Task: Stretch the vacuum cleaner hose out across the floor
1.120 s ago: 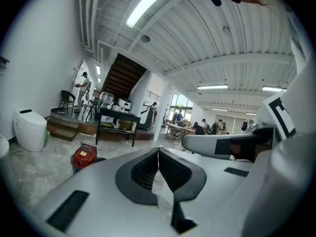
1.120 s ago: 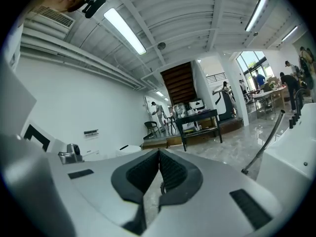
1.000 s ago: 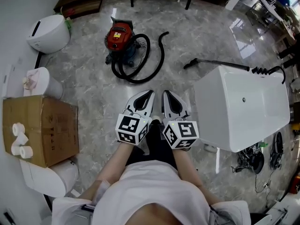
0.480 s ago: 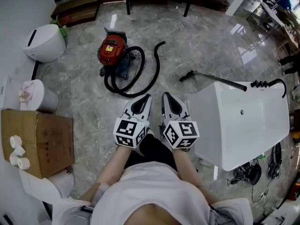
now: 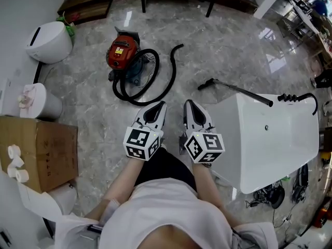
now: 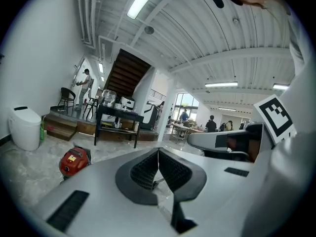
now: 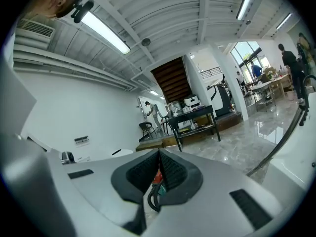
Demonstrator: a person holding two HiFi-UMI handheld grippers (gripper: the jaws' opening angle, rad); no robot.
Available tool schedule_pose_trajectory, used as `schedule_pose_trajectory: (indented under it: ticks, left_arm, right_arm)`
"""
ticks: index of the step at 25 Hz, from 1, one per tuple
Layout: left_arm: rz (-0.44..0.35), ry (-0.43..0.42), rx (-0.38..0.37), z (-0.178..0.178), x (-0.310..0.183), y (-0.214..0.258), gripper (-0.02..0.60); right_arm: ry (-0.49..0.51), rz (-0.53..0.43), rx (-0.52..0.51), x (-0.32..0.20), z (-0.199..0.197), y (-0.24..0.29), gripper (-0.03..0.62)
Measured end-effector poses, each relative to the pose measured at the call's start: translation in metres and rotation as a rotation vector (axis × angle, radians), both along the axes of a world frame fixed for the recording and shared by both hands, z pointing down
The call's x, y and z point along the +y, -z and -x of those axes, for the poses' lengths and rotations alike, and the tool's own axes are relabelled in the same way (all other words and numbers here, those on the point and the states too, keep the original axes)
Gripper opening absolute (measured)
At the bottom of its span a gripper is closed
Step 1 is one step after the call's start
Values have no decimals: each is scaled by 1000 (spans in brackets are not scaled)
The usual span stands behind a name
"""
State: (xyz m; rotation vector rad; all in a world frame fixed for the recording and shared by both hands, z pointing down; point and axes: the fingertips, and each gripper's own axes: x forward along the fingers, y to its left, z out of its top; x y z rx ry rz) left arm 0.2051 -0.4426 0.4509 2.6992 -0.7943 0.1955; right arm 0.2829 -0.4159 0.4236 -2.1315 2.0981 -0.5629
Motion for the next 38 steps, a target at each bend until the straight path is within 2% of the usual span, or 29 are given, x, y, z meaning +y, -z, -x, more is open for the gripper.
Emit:
schedule_pose_trajectory:
  ticks: [8,14,22,31,38]
  left_arm:
    - [22,4,-7,-11,-18,-9,8]
    - [45,-3,-7,-32,-53,-22,8]
    - [57,-14,-13,-76,-141,-35,8]
    - [42,-20,-5,-124,-255,-33,8]
    - [74,-35,-28,-156,-304,-53,8]
  right_arm:
    - [-10,17,-8,-16,-17,-8,12]
    - [-13,30,-4,-53,-38,-17,12]
    - [-7,54,4,-142,-82,-29,12]
    - [51,78,18,-262,-131,-32,12]
    - [109,82,29,-323,-166,-39,12]
